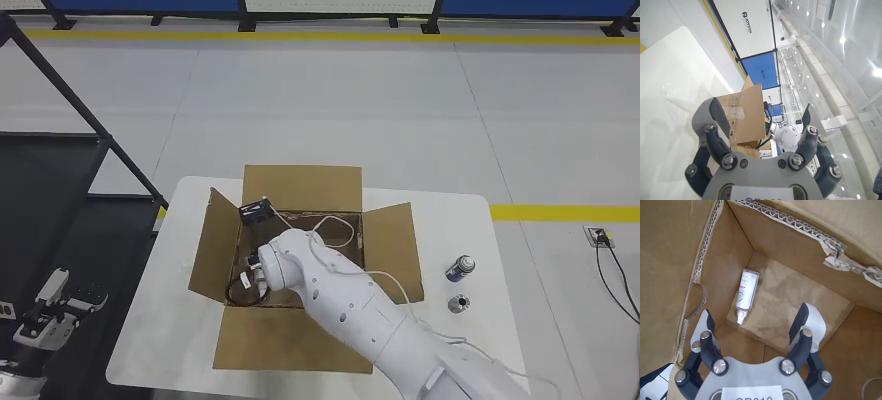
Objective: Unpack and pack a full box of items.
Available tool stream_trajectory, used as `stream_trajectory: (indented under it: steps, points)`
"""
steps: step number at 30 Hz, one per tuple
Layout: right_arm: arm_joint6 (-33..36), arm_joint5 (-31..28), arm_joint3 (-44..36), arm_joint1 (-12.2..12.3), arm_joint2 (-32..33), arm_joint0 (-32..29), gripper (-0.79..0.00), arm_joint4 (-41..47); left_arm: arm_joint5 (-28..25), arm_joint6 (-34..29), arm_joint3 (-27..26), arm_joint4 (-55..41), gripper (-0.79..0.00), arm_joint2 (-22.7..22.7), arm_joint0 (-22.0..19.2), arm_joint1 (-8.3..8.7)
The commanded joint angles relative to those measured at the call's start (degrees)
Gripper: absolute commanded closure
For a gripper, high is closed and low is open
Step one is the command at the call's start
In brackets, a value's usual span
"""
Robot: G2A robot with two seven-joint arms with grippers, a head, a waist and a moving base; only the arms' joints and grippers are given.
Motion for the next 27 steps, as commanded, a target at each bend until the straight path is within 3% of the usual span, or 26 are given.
stream_trajectory:
  steps: [1,4,21,27]
  points:
    - [-0.19,0.19,0.29,0.00,0.02,-0.17,-0.785,-0.06,0.00,0.00,0.00,0.00,-0.785,0.00,0.00,0.00]
    - [-1.04,3.10,2.30,-0.61,-0.14,-0.24,-0.785,-0.95,0.00,0.00,0.00,0.00,-0.785,0.00,0.00,0.00]
    - [-0.38,1.04,18.44,-8.78,-3.94,2.14,-0.785,0.29,0.00,0.00,0.00,0.00,-0.785,0.00,0.00,0.00]
    - [1.36,-0.43,20.52,-9.71,-5.51,2.20,-0.785,0.13,0.00,0.00,0.00,0.00,-0.785,0.00,0.00,0.00]
